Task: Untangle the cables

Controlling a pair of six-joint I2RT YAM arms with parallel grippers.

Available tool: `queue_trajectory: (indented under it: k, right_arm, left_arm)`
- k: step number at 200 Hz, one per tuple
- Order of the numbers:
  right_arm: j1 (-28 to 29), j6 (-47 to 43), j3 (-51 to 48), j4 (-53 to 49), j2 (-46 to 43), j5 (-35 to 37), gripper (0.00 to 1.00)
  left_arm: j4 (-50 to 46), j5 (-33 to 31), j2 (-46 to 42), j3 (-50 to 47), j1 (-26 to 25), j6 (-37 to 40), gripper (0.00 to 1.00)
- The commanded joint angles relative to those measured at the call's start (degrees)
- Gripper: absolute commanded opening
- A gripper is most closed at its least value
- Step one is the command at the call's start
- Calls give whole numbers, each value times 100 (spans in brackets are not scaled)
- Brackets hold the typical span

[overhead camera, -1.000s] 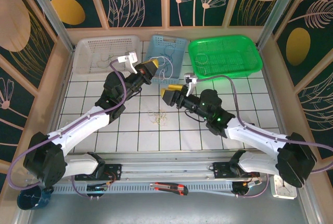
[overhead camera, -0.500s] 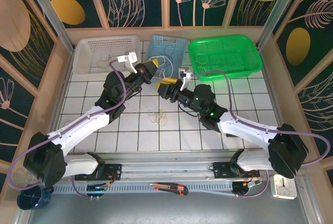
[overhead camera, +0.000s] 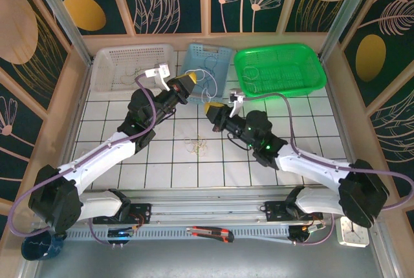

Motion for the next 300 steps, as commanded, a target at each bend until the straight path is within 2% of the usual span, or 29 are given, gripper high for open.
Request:
queue_trajectory:
  k: [1, 57, 107, 145, 169, 212, 300]
  right_arm:
    - [-144, 151, -379, -48, -476, 285, 0]
    - [-844, 433, -915, -712, -1772, 613, 0]
    - [-1686, 409, -319, -1518, -2454, 537, 0]
    - [-2157, 348, 445, -1696, -2229, 358, 0]
    - [-2386, 403, 948, -1682, -1853, -137, 0]
    - [-2645, 442, 1661, -1623, -1278, -493, 0]
    - [-3287, 1036, 2052, -1098, -769, -1128, 0]
  left_arm:
    - [-8, -132, -141, 185, 27, 27, 0]
    - [-63, -209, -168, 99, 32, 127, 0]
    - [14, -45, -89, -191, 31, 239, 0]
    - [121, 249, -23, -443, 30, 454, 0]
    - [231, 539, 48, -618, 29, 603, 0]
    - [258, 687, 87, -974, 35, 884, 0]
    - [338, 633, 376, -1314, 31, 996, 0]
